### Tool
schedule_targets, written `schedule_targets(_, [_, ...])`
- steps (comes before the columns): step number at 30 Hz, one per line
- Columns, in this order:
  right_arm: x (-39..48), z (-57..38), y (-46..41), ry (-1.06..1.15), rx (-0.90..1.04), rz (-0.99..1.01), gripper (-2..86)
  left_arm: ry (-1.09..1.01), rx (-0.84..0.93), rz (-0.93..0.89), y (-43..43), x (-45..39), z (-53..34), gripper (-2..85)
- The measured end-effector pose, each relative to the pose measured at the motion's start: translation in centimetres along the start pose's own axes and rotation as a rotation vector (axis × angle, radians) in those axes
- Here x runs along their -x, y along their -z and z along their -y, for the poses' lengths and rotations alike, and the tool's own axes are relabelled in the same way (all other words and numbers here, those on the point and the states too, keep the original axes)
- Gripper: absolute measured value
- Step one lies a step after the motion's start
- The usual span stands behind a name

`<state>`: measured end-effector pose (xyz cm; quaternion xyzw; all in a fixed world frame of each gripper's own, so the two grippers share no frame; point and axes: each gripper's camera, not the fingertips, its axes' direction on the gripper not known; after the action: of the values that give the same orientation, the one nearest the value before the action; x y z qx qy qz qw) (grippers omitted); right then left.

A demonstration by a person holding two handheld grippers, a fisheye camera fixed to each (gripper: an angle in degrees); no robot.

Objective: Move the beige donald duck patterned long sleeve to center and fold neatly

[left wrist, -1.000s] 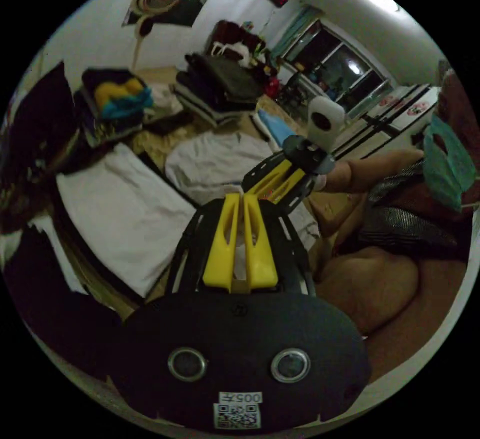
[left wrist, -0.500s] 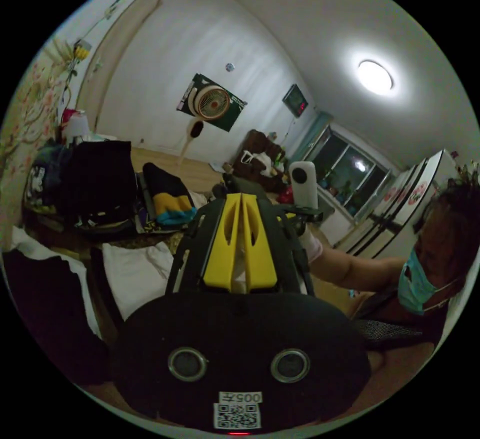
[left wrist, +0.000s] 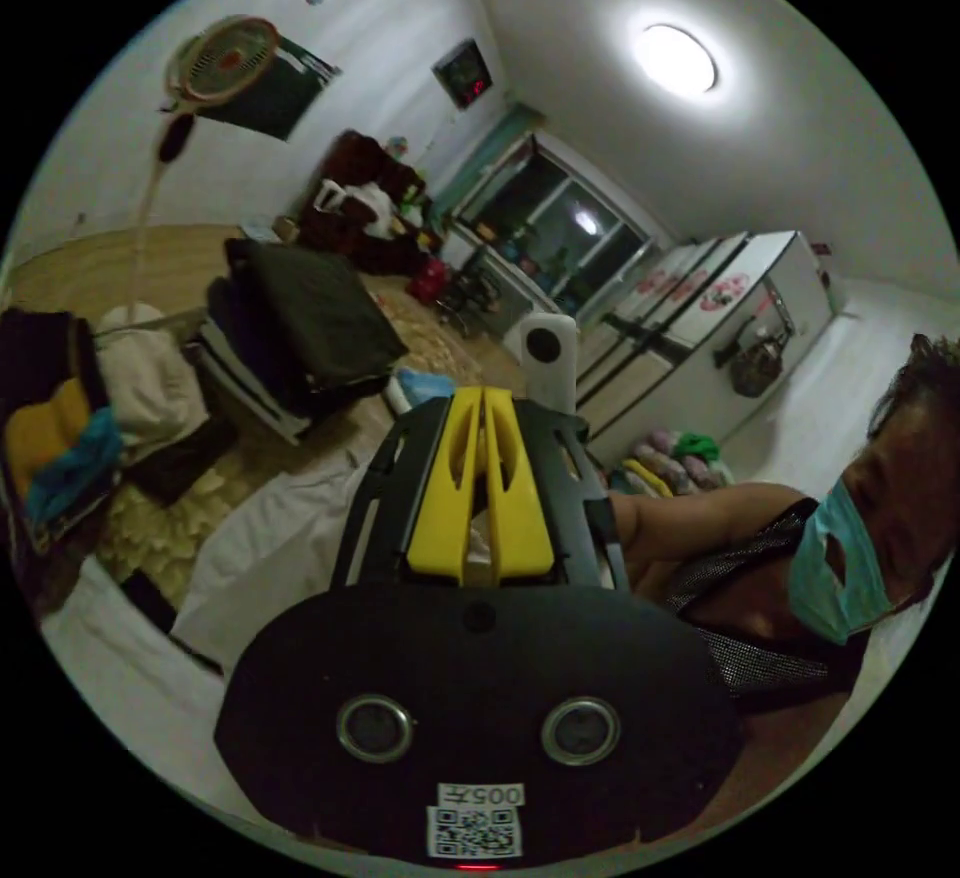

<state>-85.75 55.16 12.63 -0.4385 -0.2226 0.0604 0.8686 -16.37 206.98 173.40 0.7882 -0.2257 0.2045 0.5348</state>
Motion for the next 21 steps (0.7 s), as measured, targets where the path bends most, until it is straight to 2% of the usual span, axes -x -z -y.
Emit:
schedule_targets(4, [-7.6,-6.2,9.5,-0.190,-0.141,-0.032,-0.4,-0.030,0.193,-0.227,-12.6,2.3,3.0,-0.3])
schedule_targets(7, [-13.1,-11.4,14.2,-0.353,-0.157,-0.140,-0.2,-0.006,0.226,-0.333,-18.0,4.8,3.0,-0.3])
schedule_targets(9, [-16.2,-14.3,16.0,-0.437,-0.132,-0.196,0.4,0.015,0.220,-0.284,-19.5,6.7,2.5,-0.4])
schedule_targets(13, [-22.4,-19.7,19.1,-0.652,-0.072,-0.367,2.8,0.103,0.242,-0.021,-21.0,12.2,-0.1,-0.5])
schedule_targets(16, [-24.6,-21.2,21.6,-0.720,-0.077,-0.459,3.5,0.167,0.282,0.136,-21.7,15.4,-2.4,-0.5])
schedule_targets(21, [-26.5,-20.6,24.2,-0.699,-0.074,-0.542,6.2,0.216,0.315,0.343,-22.4,19.1,-5.0,-0.5])
